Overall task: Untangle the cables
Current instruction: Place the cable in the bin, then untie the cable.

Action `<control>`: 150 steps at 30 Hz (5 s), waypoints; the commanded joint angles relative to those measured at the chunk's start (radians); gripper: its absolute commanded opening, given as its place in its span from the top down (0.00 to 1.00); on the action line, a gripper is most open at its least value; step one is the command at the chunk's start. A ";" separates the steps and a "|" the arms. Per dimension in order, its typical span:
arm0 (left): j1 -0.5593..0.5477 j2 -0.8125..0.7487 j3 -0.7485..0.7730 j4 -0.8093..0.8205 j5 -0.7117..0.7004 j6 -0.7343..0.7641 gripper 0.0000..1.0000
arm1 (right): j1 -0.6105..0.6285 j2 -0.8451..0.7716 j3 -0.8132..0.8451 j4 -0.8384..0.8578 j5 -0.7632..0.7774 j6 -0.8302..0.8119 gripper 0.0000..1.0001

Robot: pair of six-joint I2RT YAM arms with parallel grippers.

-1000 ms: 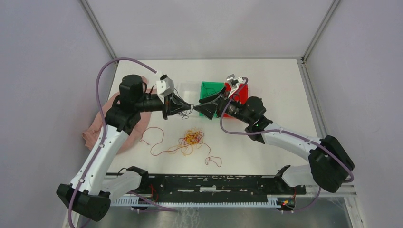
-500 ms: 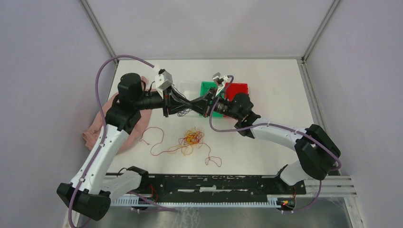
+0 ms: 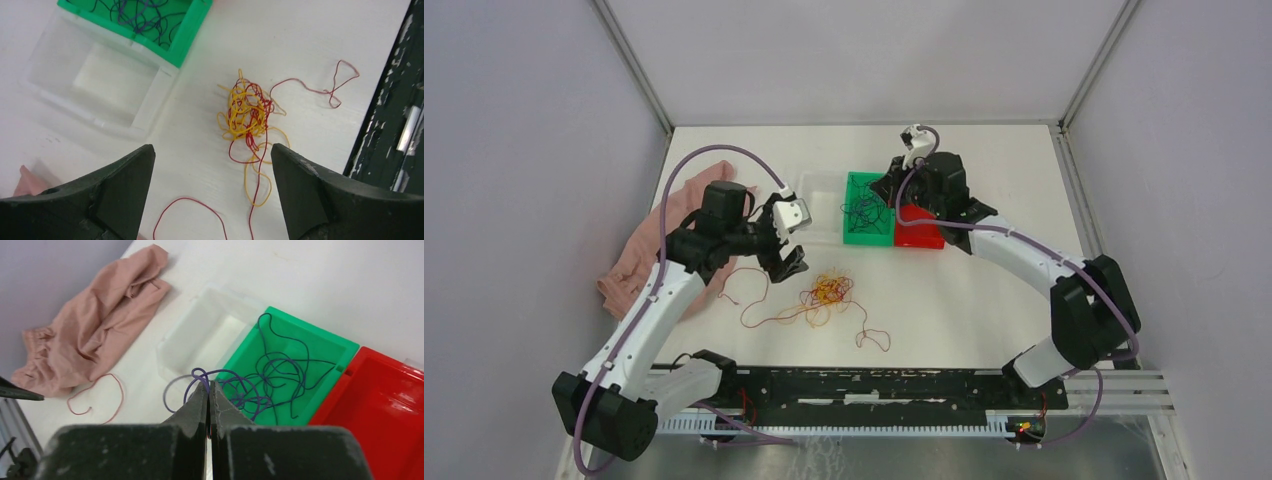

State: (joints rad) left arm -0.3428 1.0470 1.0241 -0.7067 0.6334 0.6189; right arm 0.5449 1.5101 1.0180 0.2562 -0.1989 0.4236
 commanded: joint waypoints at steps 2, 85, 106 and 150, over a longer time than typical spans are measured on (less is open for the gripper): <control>0.001 -0.011 -0.012 -0.034 -0.101 0.151 0.06 | 0.000 0.095 0.130 -0.130 0.104 -0.142 1.00; 0.176 0.011 -0.070 -0.143 0.161 0.257 0.25 | 0.276 0.195 0.035 -0.054 -0.145 -0.048 0.91; 0.172 -0.097 -0.176 0.150 0.297 0.100 0.29 | 0.286 -0.025 -0.023 0.283 -0.314 0.256 0.99; 0.161 -0.150 -0.141 0.181 0.304 -0.280 0.87 | 0.316 -0.116 -0.105 0.205 -0.145 0.166 1.00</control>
State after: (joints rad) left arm -0.1806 0.9310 0.8684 -0.5663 0.9665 0.3828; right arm 0.8558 1.4403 0.9302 0.4198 -0.3714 0.6041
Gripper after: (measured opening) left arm 0.181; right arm 0.014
